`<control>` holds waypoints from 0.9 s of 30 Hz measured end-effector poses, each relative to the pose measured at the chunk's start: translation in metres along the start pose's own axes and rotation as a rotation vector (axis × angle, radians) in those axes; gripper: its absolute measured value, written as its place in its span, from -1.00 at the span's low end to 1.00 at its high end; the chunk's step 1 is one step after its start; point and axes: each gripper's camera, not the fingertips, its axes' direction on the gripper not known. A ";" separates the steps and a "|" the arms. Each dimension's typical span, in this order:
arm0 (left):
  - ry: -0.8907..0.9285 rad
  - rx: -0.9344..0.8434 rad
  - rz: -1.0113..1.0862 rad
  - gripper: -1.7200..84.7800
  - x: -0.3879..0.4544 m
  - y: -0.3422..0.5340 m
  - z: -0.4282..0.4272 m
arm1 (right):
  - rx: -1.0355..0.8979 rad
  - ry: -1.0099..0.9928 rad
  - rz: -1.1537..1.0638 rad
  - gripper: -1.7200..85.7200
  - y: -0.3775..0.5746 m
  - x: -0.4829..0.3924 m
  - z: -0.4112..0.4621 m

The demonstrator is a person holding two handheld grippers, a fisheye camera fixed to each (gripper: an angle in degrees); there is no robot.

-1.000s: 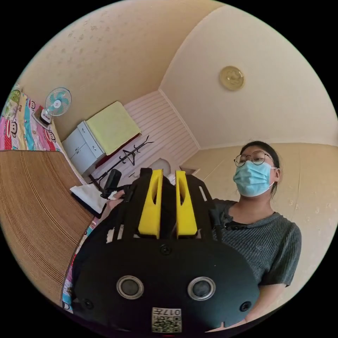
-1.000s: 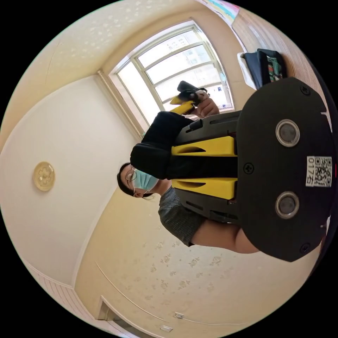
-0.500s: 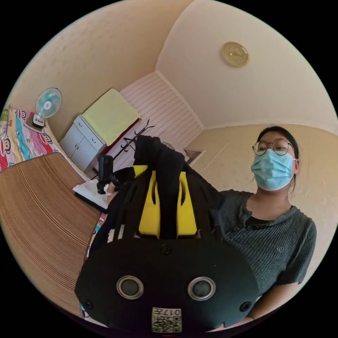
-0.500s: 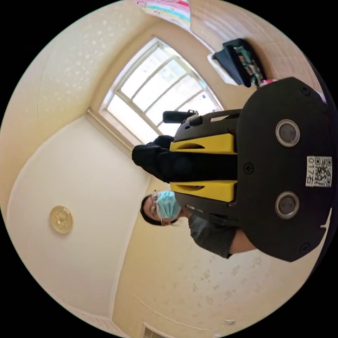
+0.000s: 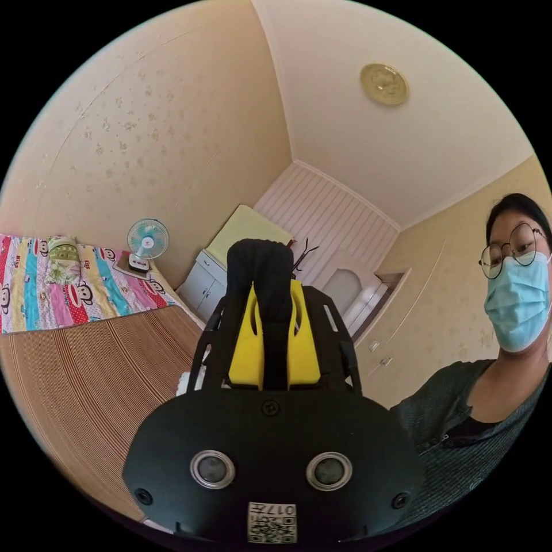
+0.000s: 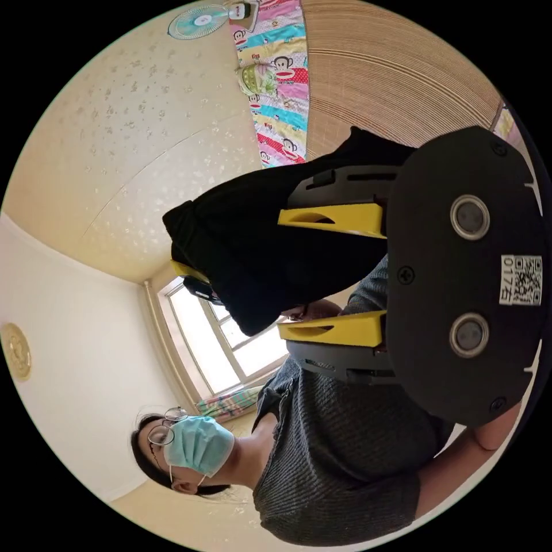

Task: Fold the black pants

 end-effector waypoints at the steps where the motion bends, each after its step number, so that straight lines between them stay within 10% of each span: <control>1: -0.007 0.014 0.013 -0.83 0.011 -0.002 0.000 | 0.013 -0.048 0.002 -0.41 0.006 -0.004 0.005; 11: -0.047 0.039 0.283 -0.82 0.112 -0.034 -0.031 | 0.074 0.516 -0.143 -0.87 -0.047 -0.084 0.033; 18: 0.153 -0.065 0.509 -0.81 0.169 -0.086 -0.105 | 0.068 0.394 -0.442 -0.94 -0.161 -0.156 0.004; 27: -0.041 -0.043 0.805 -0.80 0.289 -0.141 -0.185 | -0.142 0.192 -0.661 -0.94 -0.283 -0.262 0.023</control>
